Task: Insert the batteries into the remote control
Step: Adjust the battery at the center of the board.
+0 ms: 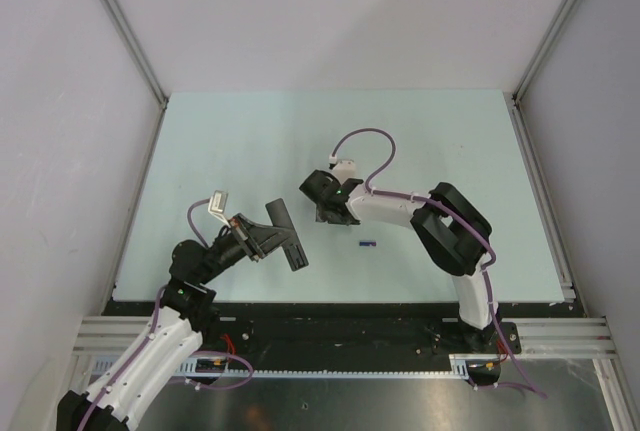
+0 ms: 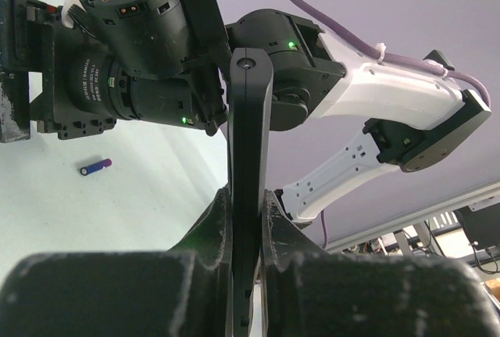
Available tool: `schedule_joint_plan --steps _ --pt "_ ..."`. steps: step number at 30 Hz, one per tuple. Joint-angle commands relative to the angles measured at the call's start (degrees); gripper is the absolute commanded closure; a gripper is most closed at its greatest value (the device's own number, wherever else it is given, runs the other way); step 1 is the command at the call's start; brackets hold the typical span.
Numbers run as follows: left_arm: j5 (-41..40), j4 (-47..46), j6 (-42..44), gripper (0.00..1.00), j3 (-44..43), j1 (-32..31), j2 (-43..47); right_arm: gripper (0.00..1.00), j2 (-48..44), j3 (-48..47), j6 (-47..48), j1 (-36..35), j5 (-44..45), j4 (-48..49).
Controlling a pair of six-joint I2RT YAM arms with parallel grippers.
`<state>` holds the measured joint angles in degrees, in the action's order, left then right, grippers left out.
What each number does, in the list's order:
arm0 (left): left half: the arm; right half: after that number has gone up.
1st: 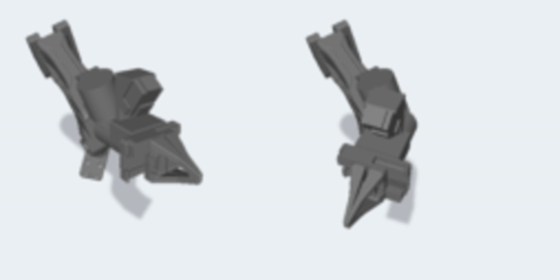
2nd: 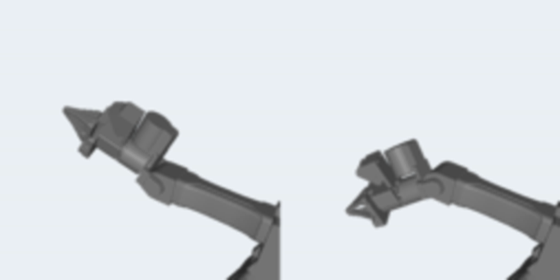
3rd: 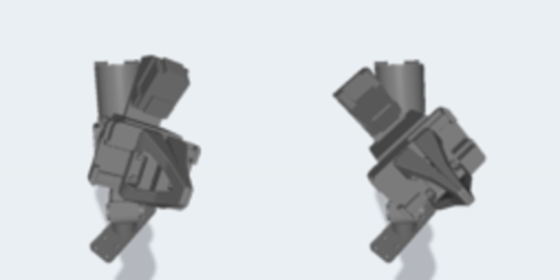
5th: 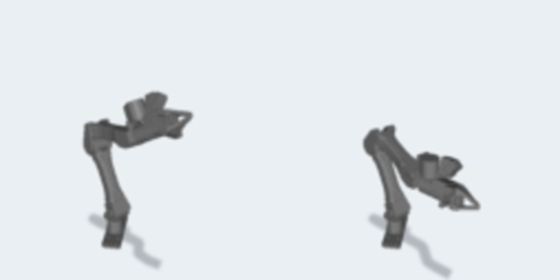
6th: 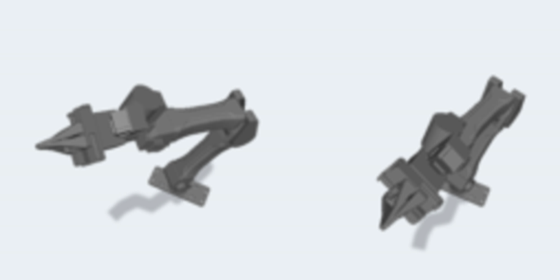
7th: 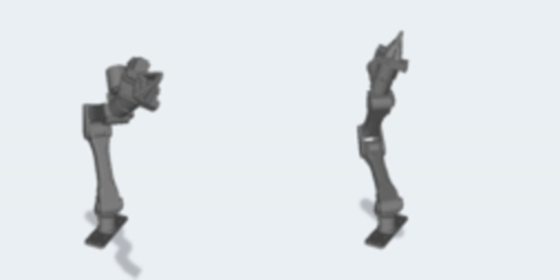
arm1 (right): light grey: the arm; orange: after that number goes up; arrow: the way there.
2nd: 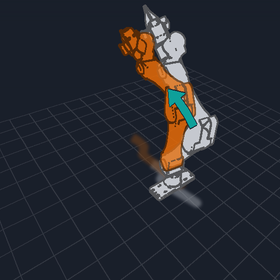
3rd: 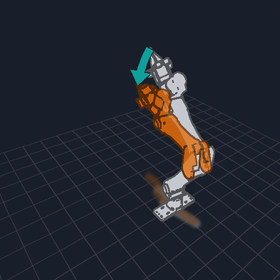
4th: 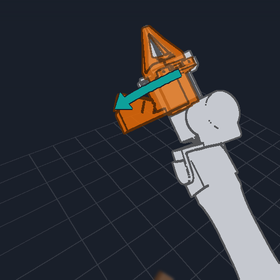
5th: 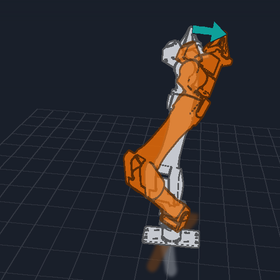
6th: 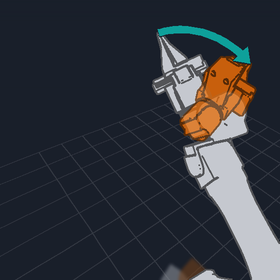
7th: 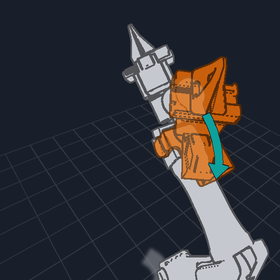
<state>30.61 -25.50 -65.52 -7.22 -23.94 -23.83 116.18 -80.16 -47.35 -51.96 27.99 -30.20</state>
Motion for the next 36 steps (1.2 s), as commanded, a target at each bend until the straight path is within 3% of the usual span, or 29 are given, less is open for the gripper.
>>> schedule_joint_plan --steps 1,15,18,28,31,36 --pt "0.0 -1.1 0.3 1.00 0.4 -0.4 0.5 0.33 2.0 -0.9 0.4 0.5 -0.7 -1.0" --pt "-0.1 -1.0 0.3 1.00 0.5 -0.4 0.5 0.46 2.8 -0.9 0.9 0.3 -2.1 -0.8" --pt "-0.2 -1.0 0.4 1.00 0.5 -0.4 0.5 0.57 2.6 -0.9 1.0 0.2 -2.1 -0.9" --pt "0.0 -1.0 0.3 1.00 0.0 -0.3 0.6 0.62 -1.9 -0.9 6.3 -1.3 0.7 -0.9" --pt "-0.1 -1.0 0.4 1.00 -0.2 -0.3 0.6 0.62 -4.8 -0.8 14.3 -1.6 1.6 -0.4" --pt "-0.2 -0.8 0.1 1.00 -0.2 -0.3 1.8 0.62 -8.2 0.9 36.8 -1.5 -1.1 2.9"
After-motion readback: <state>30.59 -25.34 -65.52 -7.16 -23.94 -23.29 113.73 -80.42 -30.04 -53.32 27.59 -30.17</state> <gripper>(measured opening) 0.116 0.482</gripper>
